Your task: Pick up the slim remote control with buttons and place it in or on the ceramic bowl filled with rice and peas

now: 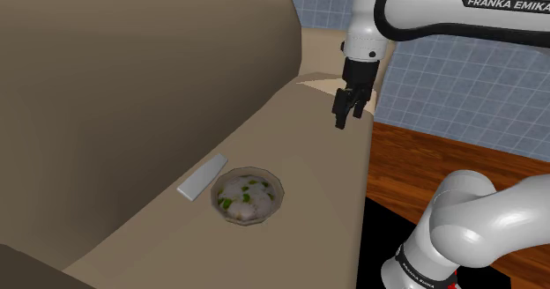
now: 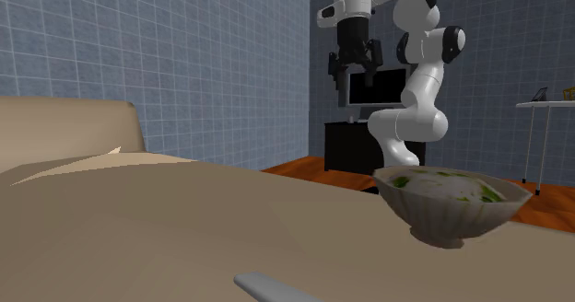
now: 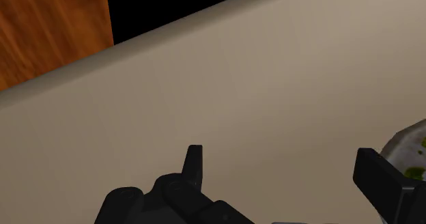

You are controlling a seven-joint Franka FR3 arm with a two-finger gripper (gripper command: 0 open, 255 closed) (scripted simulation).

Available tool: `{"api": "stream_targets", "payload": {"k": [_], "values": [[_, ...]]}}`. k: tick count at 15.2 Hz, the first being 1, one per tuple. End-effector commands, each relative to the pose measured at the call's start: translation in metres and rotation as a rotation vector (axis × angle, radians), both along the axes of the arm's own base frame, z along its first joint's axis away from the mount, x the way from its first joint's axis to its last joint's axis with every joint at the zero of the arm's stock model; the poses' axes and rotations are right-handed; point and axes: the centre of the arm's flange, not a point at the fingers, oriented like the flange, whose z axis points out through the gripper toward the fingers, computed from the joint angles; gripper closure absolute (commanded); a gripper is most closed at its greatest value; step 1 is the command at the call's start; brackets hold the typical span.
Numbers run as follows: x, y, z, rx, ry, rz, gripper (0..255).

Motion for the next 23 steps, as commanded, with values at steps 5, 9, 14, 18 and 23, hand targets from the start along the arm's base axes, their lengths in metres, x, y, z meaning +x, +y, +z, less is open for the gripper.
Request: {"api": "stream_targets", "payload": {"k": [5,9,14,18,23], "values": [[0.015,0.028,-0.034,0.046,-0.022,-0.136,0],[0.034,0.055,-0.065,0.092,-0.044,-0.273,0],[0.064,0.087,-0.103,0.15,-0.071,-0.443,0],[0.092,0.11,-0.131,0.196,-0.093,-0.579,0],[0.133,0.135,-0.164,0.254,-0.12,-0.75,0]]}}
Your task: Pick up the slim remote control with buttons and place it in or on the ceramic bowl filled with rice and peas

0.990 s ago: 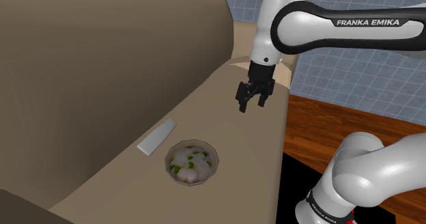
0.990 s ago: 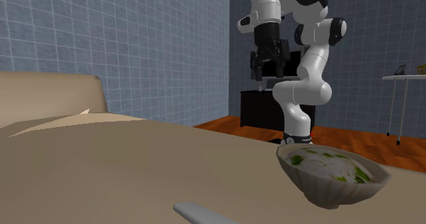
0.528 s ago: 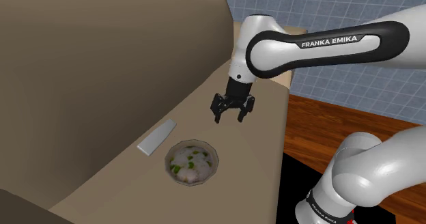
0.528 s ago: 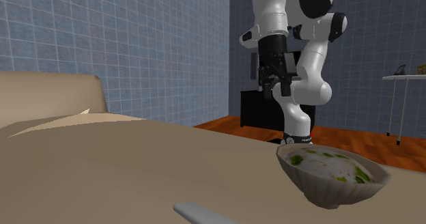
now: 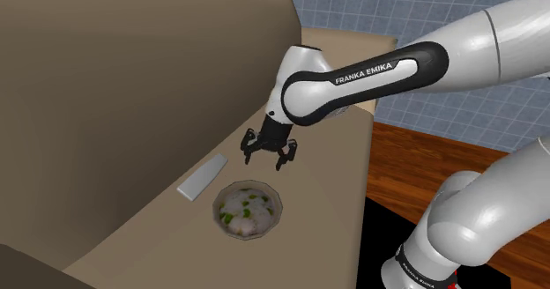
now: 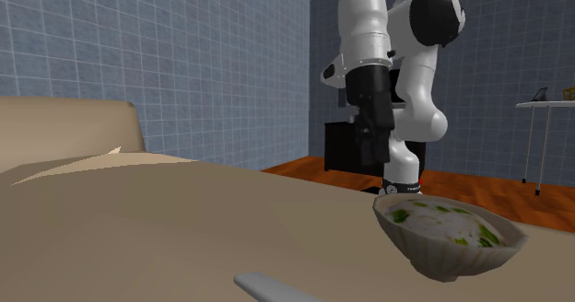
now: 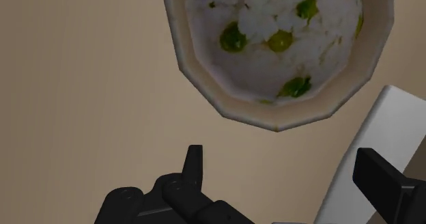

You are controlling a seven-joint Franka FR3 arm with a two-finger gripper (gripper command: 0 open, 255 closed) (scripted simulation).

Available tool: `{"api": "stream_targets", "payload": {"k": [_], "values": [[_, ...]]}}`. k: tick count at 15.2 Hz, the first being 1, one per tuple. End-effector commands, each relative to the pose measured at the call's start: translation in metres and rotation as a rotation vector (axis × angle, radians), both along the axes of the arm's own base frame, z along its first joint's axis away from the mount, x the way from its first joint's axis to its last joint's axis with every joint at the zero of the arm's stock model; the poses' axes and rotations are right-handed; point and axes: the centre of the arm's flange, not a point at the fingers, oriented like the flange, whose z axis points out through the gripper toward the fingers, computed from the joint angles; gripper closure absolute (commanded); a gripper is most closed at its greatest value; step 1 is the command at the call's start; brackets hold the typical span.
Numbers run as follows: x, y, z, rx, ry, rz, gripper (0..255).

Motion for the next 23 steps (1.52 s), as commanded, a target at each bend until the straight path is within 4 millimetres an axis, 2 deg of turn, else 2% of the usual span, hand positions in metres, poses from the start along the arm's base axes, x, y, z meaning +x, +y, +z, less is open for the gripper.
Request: {"api": "stream_targets", "payload": {"k": [1,8,14,23], "values": [[0.017,0.012,-0.015,0.025,-0.013,-0.073,0],[0.082,0.035,-0.056,0.106,-0.051,-0.311,0],[0.143,0.045,-0.088,0.175,-0.084,-0.516,0],[0.164,0.056,-0.127,0.182,-0.087,-0.536,0]]}}
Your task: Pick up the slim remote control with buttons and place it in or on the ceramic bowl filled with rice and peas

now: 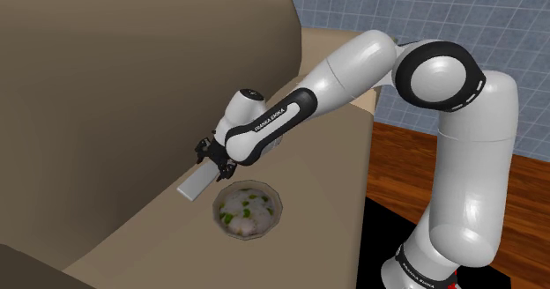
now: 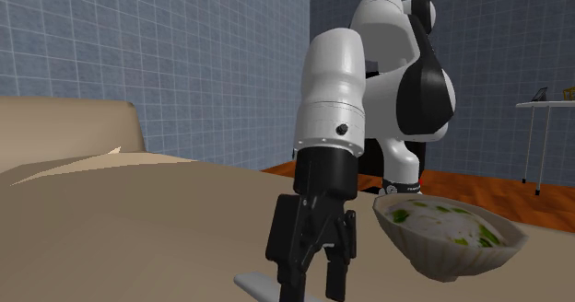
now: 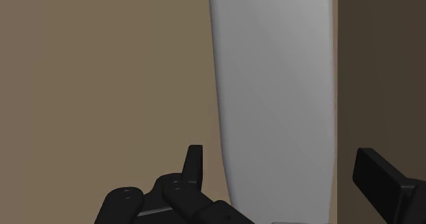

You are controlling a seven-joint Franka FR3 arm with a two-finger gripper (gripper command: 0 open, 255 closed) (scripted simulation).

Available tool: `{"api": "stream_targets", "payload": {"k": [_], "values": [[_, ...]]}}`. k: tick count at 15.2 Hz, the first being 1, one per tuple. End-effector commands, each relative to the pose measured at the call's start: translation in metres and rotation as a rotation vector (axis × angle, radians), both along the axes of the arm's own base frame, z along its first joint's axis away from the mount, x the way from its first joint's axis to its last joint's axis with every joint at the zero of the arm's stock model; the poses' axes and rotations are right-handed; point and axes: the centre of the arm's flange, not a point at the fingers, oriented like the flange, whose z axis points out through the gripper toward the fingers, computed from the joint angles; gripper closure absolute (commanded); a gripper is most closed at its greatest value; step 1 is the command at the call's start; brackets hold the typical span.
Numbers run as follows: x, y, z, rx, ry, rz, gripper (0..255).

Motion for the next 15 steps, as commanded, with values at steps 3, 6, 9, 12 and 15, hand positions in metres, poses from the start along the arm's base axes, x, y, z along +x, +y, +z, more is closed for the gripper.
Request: {"api": "stream_targets", "payload": {"k": [3,6,9,12,15], "values": [[0.0016,0.0012,-0.0039,0.0,0.0,0.0,0],[0.0016,0.0012,-0.0038,0.0,0.0,0.0,0],[0.0015,0.0012,-0.0038,0.0,0.0,0.0,255],[0.0015,0.0011,-0.0038,0.0,0.0,0.0,255],[0.0015,0.0012,-0.0038,0.0,0.0,0.0,255]]}}
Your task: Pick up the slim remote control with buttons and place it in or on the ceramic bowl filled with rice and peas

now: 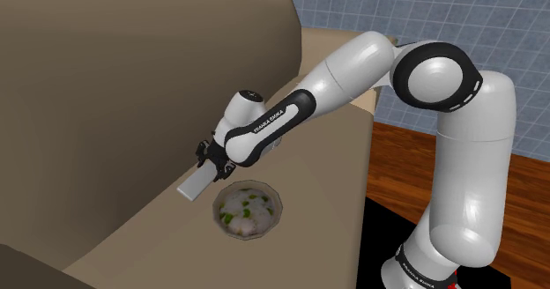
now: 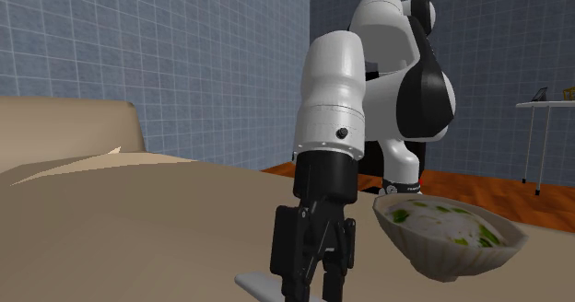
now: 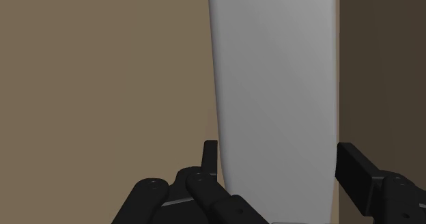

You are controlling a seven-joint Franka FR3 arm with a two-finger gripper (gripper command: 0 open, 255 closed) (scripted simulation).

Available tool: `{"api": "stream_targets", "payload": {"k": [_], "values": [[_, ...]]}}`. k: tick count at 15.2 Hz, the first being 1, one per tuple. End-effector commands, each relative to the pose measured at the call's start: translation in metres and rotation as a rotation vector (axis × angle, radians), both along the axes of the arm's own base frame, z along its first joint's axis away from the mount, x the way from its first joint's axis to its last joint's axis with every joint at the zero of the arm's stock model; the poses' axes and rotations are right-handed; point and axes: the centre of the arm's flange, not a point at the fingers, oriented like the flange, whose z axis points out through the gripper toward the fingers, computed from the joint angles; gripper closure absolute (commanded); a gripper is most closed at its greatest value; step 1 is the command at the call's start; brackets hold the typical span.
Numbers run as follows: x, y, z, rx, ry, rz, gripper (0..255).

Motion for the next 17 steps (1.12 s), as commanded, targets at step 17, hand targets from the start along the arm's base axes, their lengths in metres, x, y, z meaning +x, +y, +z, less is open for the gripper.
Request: {"api": "stream_targets", "payload": {"k": [17], "values": [[0.0,0.0,0.079,0.0,0.0,0.0,255]]}}
